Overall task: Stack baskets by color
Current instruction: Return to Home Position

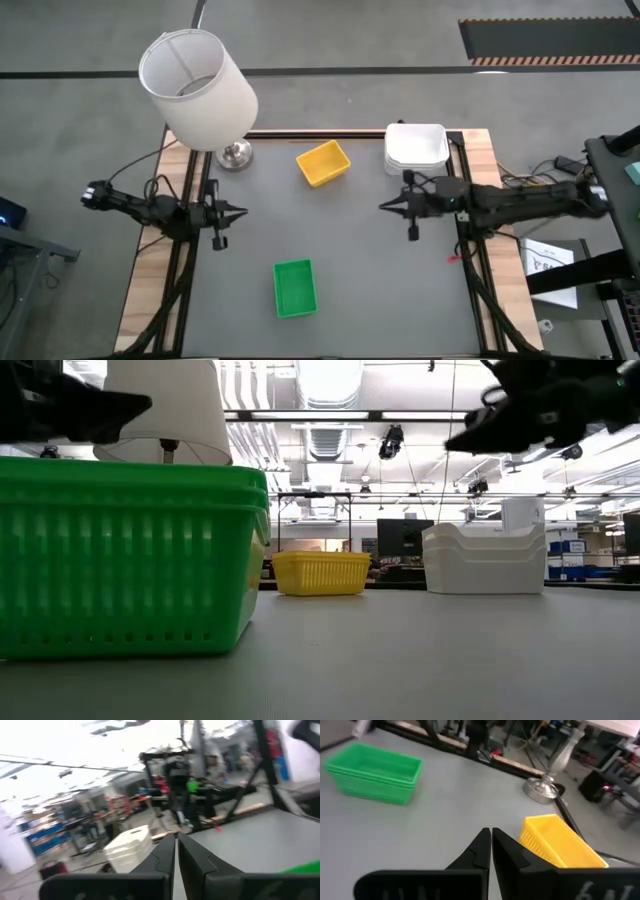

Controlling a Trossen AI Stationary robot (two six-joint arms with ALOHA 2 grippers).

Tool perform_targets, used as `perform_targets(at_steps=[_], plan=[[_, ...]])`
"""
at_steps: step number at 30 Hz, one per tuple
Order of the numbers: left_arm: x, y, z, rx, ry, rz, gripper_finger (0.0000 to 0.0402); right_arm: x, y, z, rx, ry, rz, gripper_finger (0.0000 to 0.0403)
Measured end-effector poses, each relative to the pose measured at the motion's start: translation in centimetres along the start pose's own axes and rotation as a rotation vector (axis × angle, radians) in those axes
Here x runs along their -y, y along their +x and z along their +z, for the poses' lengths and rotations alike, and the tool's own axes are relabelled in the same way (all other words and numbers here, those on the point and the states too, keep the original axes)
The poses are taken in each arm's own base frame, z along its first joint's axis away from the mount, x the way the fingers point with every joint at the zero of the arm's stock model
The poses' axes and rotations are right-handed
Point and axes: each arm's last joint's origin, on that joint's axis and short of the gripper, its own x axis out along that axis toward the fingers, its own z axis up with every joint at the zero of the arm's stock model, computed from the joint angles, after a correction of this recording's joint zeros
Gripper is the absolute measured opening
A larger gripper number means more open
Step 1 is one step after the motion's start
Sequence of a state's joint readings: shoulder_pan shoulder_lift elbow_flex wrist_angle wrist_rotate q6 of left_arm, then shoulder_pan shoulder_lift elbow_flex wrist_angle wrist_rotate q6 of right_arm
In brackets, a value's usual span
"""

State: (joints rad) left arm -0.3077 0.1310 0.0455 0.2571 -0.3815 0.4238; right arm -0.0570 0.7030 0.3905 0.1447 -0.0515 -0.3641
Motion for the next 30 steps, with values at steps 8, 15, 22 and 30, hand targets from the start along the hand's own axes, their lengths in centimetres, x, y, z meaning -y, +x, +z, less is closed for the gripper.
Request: perform_targets(at_steps=[8,15,22,30], plan=[[0.1,-0.6,-1.0,0.001,-0.144,0.003,0.0005,0.3,-4.1,-3.4,0.131,0.024,-0.009,0.0008],[0.6,-0.6,-1.6,-0.054,-0.259,-0.069,0.0005,-1.4,-5.9,-6.1,0.241,0.001,-0.055,0.0008],[0.7,-0.5,-1.8,-0.077,-0.248,-0.073,0.0005,-1.8,-6.2,-7.4,0.237,-0.029,-0.132,0.0008],[0.7,-0.5,-1.9,-0.088,-0.218,-0.064,0.0005,-1.6,-6.4,-7.0,0.302,0.124,-0.130,0.0009]])
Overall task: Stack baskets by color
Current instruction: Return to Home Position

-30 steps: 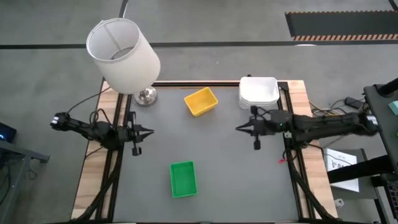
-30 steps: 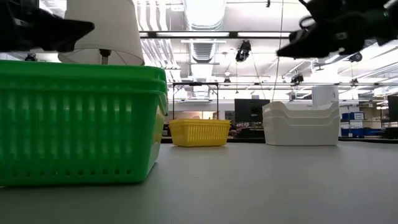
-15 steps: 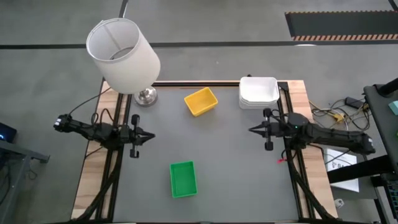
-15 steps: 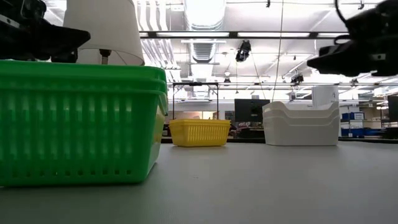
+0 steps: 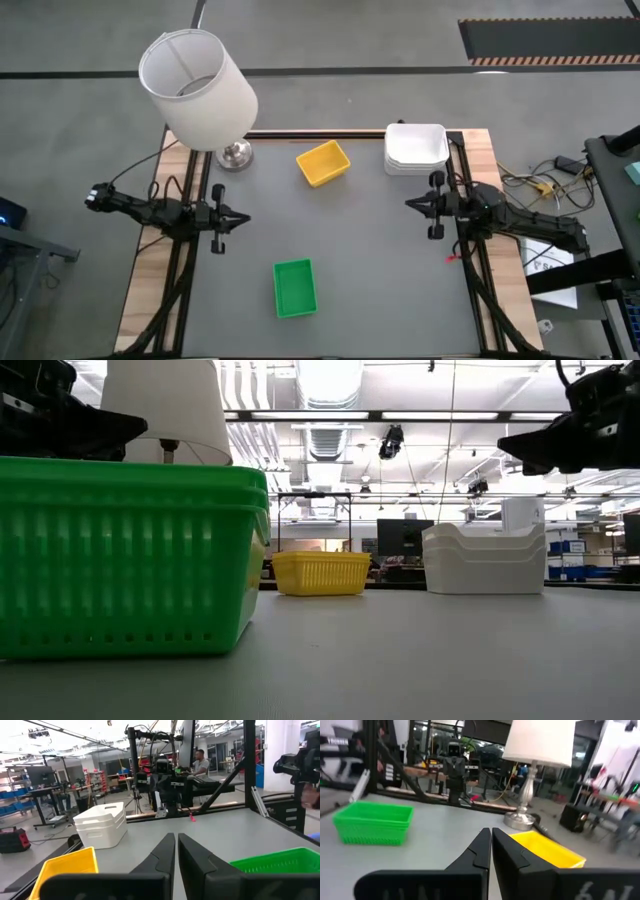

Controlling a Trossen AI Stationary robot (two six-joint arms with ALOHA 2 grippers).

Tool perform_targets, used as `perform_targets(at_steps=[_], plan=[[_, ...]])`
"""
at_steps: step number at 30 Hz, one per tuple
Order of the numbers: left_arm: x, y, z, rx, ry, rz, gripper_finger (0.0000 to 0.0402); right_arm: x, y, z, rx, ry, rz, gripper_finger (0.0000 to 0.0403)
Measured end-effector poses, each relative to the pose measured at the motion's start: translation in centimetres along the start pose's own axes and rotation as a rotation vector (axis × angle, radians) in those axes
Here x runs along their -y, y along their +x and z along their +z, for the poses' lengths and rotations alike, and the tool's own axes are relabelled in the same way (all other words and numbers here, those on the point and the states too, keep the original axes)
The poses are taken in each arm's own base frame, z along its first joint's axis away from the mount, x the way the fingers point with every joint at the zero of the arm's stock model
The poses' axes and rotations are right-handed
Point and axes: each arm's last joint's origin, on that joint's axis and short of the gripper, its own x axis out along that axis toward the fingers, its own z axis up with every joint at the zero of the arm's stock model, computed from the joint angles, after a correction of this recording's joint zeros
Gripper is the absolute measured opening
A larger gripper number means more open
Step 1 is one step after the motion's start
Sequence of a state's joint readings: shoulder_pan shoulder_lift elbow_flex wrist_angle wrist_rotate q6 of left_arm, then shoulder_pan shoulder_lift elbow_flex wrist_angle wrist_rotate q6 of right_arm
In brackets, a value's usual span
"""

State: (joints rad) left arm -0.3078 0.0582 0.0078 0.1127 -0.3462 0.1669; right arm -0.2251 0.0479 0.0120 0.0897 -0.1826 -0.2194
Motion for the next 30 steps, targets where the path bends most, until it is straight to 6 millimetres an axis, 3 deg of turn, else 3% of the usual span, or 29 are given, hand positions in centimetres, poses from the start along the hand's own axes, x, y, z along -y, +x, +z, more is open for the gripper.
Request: perform_targets(at_steps=[15,23,30], plan=[[0.0,0.0,0.0,0.000,0.001,-0.001,0.0005,0.0,0.0,-0.1,-0.012,0.211,0.001,0.0009],[0.0,0.0,0.0,0.001,0.002,-0.001,0.0005,-0.8,-0.2,0.6,0.067,-0.045,0.038,0.0009],[0.0,0.0,0.0,0.003,0.002,-0.001,0.0005,-2.2,-0.2,0.1,-0.002,-0.115,0.098,0.0009]])
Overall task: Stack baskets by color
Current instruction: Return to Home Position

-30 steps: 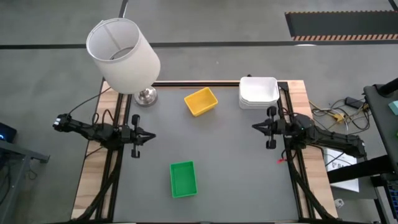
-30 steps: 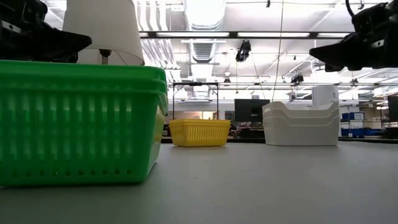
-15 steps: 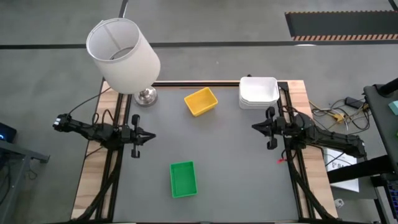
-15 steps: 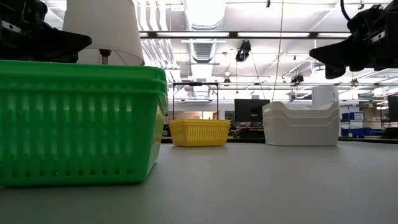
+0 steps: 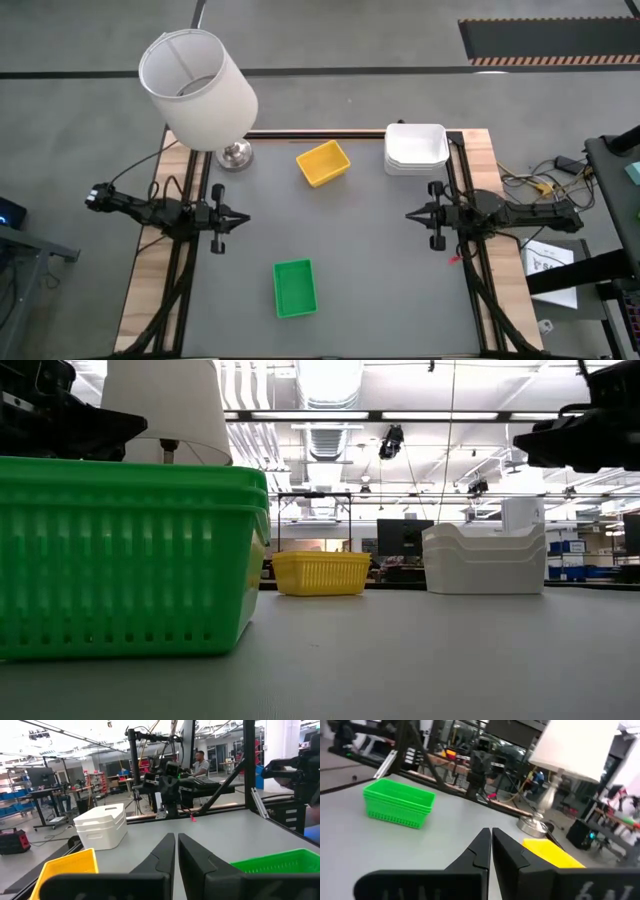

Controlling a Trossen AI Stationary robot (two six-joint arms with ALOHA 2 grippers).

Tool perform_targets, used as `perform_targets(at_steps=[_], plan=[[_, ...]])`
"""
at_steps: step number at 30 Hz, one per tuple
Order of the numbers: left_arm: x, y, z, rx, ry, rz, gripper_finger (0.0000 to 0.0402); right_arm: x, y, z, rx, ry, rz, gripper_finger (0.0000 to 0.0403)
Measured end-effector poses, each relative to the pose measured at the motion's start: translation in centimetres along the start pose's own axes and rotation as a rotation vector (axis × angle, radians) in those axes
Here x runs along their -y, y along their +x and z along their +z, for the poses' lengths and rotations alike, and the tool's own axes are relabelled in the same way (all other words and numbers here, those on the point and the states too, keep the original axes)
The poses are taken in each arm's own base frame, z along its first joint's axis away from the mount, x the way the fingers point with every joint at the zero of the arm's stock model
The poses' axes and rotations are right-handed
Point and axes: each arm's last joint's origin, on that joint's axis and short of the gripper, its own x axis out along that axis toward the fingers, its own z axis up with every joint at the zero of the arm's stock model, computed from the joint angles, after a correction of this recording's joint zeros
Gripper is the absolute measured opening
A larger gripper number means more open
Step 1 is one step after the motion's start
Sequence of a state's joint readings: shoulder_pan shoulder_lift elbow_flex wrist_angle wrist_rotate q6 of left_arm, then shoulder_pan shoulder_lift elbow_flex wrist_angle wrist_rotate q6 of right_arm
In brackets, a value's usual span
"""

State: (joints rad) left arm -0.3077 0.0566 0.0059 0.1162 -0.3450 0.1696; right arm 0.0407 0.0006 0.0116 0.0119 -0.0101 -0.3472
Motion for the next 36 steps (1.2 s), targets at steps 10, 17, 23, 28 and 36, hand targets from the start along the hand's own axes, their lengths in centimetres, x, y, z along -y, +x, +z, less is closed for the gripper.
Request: perform_targets(at_steps=[10,17,23,28,36], plan=[[0.02,0.04,-0.01,-0.002,0.001,-0.001,0.0005,-0.29,0.09,0.01,-0.002,-0.046,0.029,0.0009],[0.03,0.05,-0.03,-0.004,0.001,-0.001,0.0005,-0.36,0.25,-0.18,-0.026,-0.046,0.038,0.0009],[0.05,0.08,-0.08,-0.010,0.003,-0.003,0.0005,-0.37,0.26,-0.20,-0.027,-0.046,0.038,0.0009],[0.05,0.08,-0.09,-0.011,0.003,-0.003,0.0005,-0.37,0.26,-0.20,-0.028,-0.047,0.038,0.0009],[0.05,0.08,-0.09,-0.011,0.003,-0.002,0.0005,-0.37,0.26,-0.20,-0.028,-0.046,0.038,0.0009]])
